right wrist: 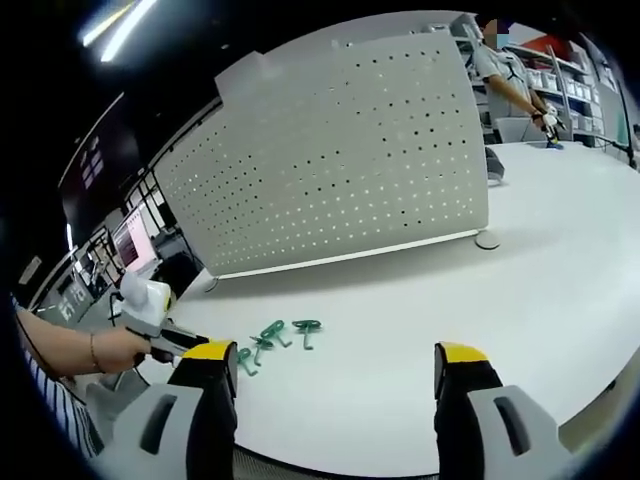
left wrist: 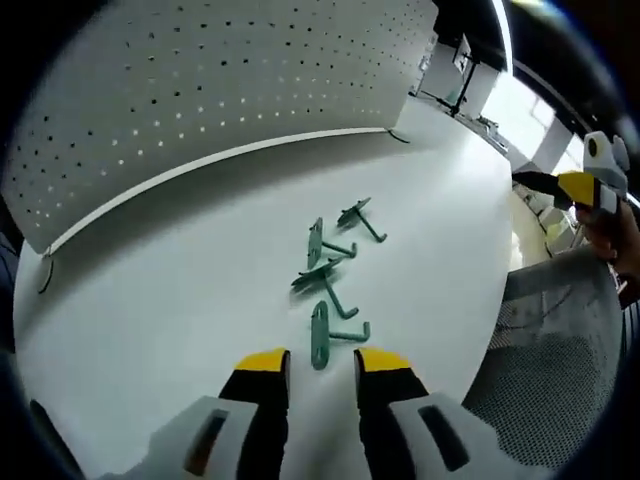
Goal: Insert the hook assembly into the mounting plate slot until the hook locks in place.
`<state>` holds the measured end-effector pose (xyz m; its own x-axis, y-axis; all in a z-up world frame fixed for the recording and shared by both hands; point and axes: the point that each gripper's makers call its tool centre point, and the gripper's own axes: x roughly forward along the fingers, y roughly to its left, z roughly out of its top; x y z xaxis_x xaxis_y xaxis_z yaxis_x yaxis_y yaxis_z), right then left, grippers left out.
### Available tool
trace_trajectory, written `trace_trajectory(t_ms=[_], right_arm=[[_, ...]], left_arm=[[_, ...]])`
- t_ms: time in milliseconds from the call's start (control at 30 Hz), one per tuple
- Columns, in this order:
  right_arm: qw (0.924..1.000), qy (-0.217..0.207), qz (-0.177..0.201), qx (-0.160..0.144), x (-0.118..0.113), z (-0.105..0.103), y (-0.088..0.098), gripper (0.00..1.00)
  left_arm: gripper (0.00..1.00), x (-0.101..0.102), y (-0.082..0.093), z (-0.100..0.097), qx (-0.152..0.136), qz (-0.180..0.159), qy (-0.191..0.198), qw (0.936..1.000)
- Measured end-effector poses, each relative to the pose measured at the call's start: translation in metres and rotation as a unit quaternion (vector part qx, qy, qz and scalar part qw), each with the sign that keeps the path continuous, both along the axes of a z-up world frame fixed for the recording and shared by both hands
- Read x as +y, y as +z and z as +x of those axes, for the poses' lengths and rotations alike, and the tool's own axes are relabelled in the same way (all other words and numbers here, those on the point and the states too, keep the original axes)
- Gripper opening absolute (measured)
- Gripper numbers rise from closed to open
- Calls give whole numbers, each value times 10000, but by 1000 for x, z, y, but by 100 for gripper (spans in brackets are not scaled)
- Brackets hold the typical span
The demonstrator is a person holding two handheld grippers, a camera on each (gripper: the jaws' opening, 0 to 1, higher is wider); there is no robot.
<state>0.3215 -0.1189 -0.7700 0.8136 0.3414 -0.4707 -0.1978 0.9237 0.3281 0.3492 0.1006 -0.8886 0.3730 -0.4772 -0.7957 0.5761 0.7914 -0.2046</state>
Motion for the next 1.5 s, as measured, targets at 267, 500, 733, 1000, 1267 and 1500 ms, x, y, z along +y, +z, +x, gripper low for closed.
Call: trace_trajectory(t_ms=[267,500,733,1000,1267,1500], right_arm=[[10000,-61,31,11,-3,0,0,76],[10000,-74,56,23,-3,0,0,76],[10000,-45,31,26,-3,0,-1,75],[10000,-44,21,15,-3,0,0,75],[10000,-63,-15,43,-4,0,-2,75],[9999,19,-36,126,0,-1,-5,75]], left_arm=[[18,-2,-3,0,-17,82,-122,9999],[13,-6,-3,3,-22,80,-150,9999],[7,-8,-4,2,18,163,-224,9996],[3,-5,-4,4,22,210,-240,9995],[2,-1,1,7,9,212,-267,9994],[2,2,27,24,-204,35,-44,9998]])
